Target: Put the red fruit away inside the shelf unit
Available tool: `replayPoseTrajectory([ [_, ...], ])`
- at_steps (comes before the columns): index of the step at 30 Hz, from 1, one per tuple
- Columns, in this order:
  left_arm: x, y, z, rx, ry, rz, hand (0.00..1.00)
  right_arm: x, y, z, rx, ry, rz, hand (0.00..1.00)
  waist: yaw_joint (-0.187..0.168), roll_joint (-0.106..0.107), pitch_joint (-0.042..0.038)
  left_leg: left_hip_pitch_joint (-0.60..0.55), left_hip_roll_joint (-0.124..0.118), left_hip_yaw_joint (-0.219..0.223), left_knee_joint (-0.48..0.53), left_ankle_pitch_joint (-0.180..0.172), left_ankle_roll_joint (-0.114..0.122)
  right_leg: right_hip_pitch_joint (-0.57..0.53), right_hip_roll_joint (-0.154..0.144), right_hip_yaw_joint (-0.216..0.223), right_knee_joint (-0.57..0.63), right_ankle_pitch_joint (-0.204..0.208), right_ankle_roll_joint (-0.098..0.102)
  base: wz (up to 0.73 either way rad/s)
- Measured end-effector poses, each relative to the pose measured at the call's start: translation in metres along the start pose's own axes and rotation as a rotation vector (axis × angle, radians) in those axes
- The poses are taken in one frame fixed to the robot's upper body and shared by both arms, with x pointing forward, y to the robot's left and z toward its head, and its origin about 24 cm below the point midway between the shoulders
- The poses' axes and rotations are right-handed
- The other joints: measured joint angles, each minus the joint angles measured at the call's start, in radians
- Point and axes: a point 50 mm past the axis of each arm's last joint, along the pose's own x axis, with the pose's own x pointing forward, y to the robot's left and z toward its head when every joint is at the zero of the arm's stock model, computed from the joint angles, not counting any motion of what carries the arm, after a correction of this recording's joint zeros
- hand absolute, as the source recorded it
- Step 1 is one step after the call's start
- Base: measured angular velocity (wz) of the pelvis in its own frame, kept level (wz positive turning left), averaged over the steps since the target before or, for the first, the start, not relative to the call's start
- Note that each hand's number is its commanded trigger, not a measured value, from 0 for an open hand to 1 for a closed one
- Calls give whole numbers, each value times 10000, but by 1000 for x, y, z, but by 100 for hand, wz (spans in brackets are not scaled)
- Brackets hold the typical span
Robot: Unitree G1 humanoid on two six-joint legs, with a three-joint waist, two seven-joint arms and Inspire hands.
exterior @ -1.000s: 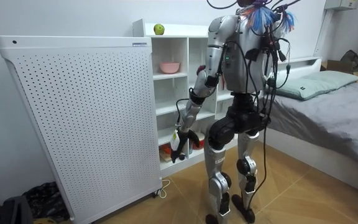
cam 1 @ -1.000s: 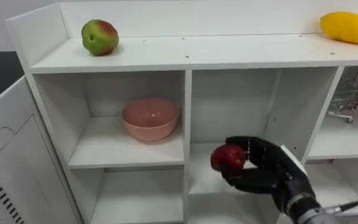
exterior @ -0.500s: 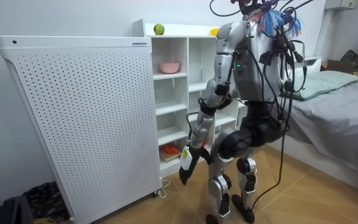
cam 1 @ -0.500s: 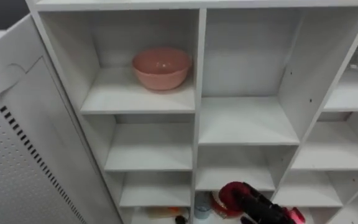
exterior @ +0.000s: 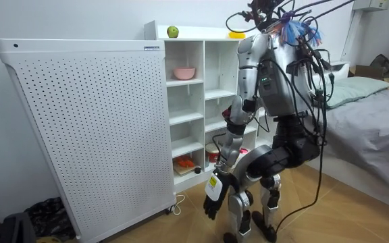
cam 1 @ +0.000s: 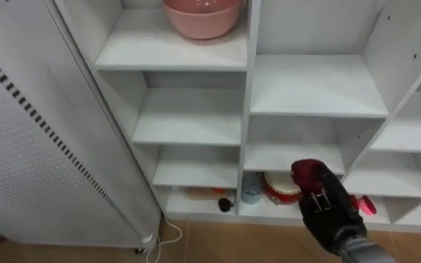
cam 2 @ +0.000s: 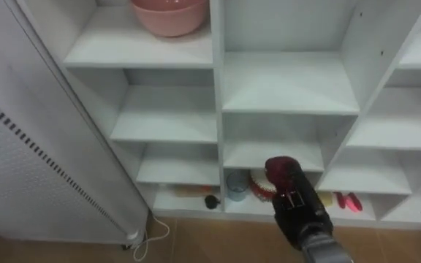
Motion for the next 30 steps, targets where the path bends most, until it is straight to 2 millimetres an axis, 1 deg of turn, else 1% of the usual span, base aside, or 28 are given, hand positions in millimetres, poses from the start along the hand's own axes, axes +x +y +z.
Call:
replayPoseTrajectory([
  [1, 0, 1, 0, 148, -22, 138, 0, 1, 5, 5, 86, -149, 10, 100, 53, -12, 7, -208, 1, -3, 103, -7, -4, -182, -17, -46, 107, -31, -40, 6],
  [3, 0, 3, 0, 346, -33, 288, 0, 2, 14, 11, 219, -274, 67, 100, 129, -34, 22, -462, 38, -25, 219, -19, -20, -388, -18, -80, 159, -45, -60, 8],
  [5, 0, 4, -2, 398, 49, 407, 0, 3, 25, 13, 253, -360, 134, 100, 160, -62, 42, -641, 29, -55, 344, -63, -29, -536, -51, -113, 285, -114, -78, 7],
  [8, 0, 5, -4, 416, 110, 569, 0, 4, 39, 17, 753, -478, 269, 100, 296, -61, 49, -829, 137, -78, 538, -152, -34, -593, -23, -264, 301, -153, -114, 5],
  [11, 0, 4, -4, 559, 116, 633, 0, 4, 56, 22, 1131, -628, 489, 100, 301, -59, 55, -1075, 128, -111, 794, -238, -15, -796, -66, -286, 520, -243, -88, 7],
  [13, 0, 2, 1, 659, -67, 743, 0, 4, 73, 26, 1275, -684, 748, 100, 291, -58, 55, -1491, 119, -100, 1116, -355, 15, -1173, -146, -308, 822, -333, -93, 6],
  [15, -1, 2, 3, 740, -128, 776, 0, 3, 81, 31, 1317, -762, 759, 100, 282, -58, 55, -1781, 125, -105, 1346, -395, 38, -1400, -204, -369, 1003, -378, -111, 9],
  [18, 0, 2, 2, 798, -72, 829, 0, 2, 83, 40, 1303, -976, 507, 100, 285, -58, 55, -2061, 120, -101, 1583, -410, 65, -1593, -299, -466, 1225, -485, -100, 15],
  [19, -1, 2, 0, 882, -49, 843, 0, 2, 82, 41, 1337, -1031, 341, 100, 277, -58, 55, -2097, 104, -85, 1621, -419, 80, -1618, -345, -503, 1297, -532, -96, 13],
  [22, -1, 3, 0, 1093, -64, 880, 0, 2, 80, 40, 1293, -1025, 0, 100, 284, -59, 54, -2115, 96, -70, 1640, -426, 92, -1627, -345, -510, 1339, -573, -73, 6],
  [23, -1, 3, 0, 1104, -57, 881, 0, 2, 80, 41, 1286, -1026, -37, 27, 282, -59, 54, -2114, 91, -73, 1640, -426, 92, -1626, -345, -511, 1341, -575, -72, 0],
  [24, -1, 3, -1, 1157, -48, 888, 0, 2, 80, 41, 1262, -1041, -112, 0, 277, -59, 54, -2113, 87, -75, 1642, -425, 92, -1626, -352, -513, 1346, -575, -73, 0],
  [27, -1, 3, -1, 1160, -22, 888, 0, 1, 79, 44, 1224, -1109, -321, 0, 229, -59, 54, -2109, 56, -70, 1740, -451, 106, -1626, -483, -539, 1495, -645, -91, 3],
  [30, -1, 3, -1, 1167, -27, 889, 0, 0, 79, 49, 1102, -1270, -446, 0, 201, -60, 53, -2107, 11, -86, 1776, -456, 108, -1634, -528, -534, 1564, -670, -95, 4],
])
